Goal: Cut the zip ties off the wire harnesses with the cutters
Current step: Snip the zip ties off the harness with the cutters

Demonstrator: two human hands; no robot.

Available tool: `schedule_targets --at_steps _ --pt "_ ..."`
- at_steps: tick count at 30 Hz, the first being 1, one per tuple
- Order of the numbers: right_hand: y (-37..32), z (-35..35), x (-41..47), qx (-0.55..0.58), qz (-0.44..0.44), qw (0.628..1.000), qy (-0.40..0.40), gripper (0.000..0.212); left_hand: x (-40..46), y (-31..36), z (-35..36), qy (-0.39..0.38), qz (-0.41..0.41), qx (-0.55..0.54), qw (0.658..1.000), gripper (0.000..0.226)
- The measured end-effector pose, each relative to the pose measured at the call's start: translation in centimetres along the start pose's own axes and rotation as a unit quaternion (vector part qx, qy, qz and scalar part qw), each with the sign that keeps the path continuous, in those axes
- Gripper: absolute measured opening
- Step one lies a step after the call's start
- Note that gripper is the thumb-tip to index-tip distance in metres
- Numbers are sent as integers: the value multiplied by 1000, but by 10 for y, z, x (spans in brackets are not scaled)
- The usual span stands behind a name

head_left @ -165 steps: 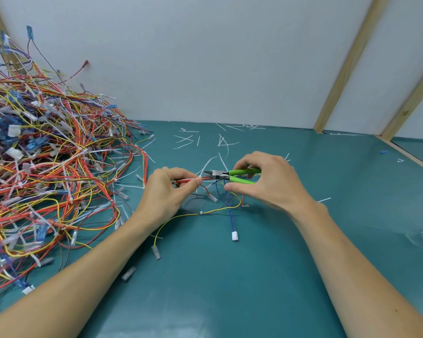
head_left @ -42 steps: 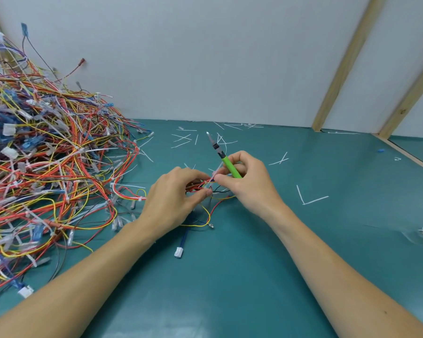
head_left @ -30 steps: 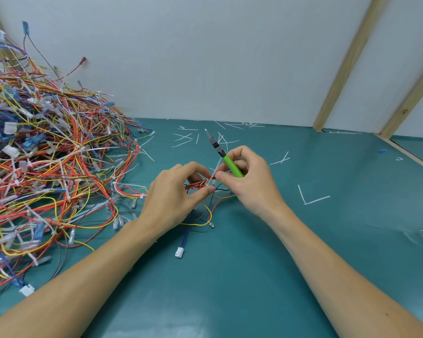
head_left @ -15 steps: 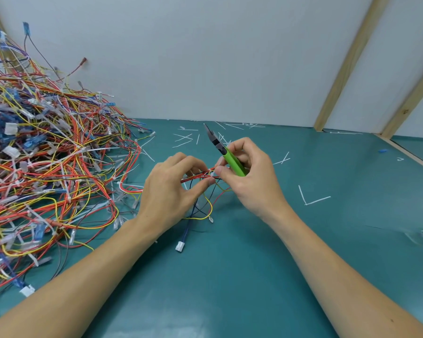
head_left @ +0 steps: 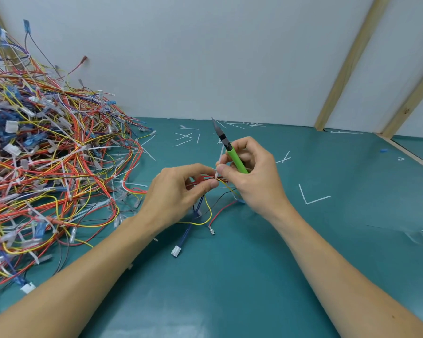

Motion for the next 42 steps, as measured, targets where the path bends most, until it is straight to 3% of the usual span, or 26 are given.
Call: schedule_targets --at_steps 3,9,16,19,42 --pt "5 0 1 5 20 1000 -5 22 -1 -5 1 -20 -10 8 1000 22" --pt "3 -25 22 -59 2 998 17 24 3 -11 -3 13 -79 -54 995 16" --pt "14 -61 36 -231 -1 968 -95 44 3 -8 -6 24 -93 -66 993 17" --pt "19 -58 34 -266 -6 956 -125 39 3 -9 -6 20 -90 -65 994 17" --pt "18 -45 30 -316 -60 938 -132 45 2 -12 -3 8 -63 -65 996 13"
Point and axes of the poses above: each hand's wrist, its own x-axis towards the middle knuckle, its own z-axis out of the palm, y = z × x, the point moved 2 cm from there along x, towards the middle knuckle, and after that the axes turned 15 degrees about y, right-handed, at the moved point
